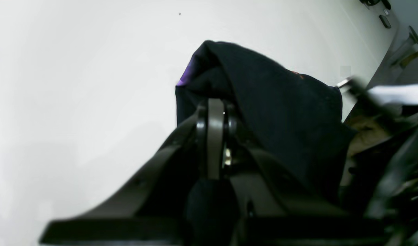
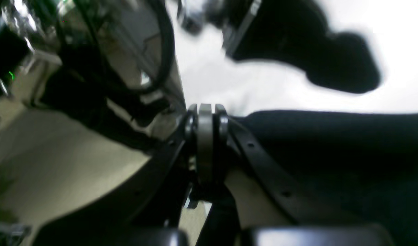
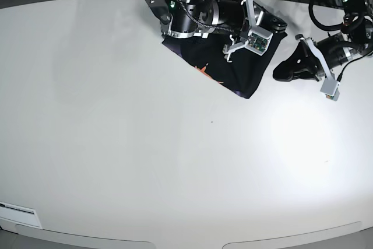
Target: Fold the T-shirt properly
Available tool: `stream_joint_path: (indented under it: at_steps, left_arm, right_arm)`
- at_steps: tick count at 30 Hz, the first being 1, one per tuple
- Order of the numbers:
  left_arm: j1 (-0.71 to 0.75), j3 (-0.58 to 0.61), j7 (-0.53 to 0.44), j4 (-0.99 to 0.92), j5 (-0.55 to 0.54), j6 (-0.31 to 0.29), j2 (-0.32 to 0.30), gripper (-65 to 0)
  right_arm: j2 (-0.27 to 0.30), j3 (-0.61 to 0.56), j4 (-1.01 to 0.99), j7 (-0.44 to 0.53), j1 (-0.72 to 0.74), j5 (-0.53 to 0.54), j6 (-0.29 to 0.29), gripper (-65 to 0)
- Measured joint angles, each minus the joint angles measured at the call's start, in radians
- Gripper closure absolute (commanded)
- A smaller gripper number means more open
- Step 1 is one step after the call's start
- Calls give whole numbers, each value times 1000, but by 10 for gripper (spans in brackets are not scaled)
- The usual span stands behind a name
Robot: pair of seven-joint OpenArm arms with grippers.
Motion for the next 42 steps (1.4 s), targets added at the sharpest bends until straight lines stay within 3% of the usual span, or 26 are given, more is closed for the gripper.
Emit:
stream_joint_path:
  at_steps: [4,7,9,14,21,25,29,30,32,34,35,38,42]
  left_arm:
    - [0,0,0,0,1,0,0,0]
    - [0,0,0,0,0,0,0,0]
    - [0,0,-1,0,0,0,0,0]
    - [0,0,0,0,0,0,0,0]
    - [0,0,0,0,0,0,3,0]
    - [0,0,0,0,0,0,3,0]
    - [0,0,0,0,0,0,3,0]
    - [0,0,0,0,0,0,3,0]
    - [0,0,-4,0,0,0,3,0]
    - [0,0,-14,0,0,0,3,0]
    - [0,0,-19,0,0,0,3,0]
    - [0,0,-19,0,-1,0,3,0]
    - [-3,0,-26,0,-43,1,3,0]
  right_arm:
    - [-6,0,-29,6,21,22,2,0]
    - [-6,0,-29,0,21,111,66,0]
    - [-6,0,-29,0,21,161,66,0]
    - [-6,-4,-29,0,22,160,66,0]
    - [4,-71,-29,80,47,31,66,0]
    - [5,-92,-41,97,54,-26,5,0]
    - [5,-92,-72,165,58,-61,0,0]
    - [5,-92,-72,172,58,-70,26,-58]
    - [5,-92,-75,216,58,-65,68,-254]
    - [6,-92,-75,225,58,-65,67,-422]
    - [6,-92,-75,225,60,-56,66,-466]
    - [8,-109,-75,222,75,13,66,-482]
    - [16,-130,-42,321,87,-68,69,-481]
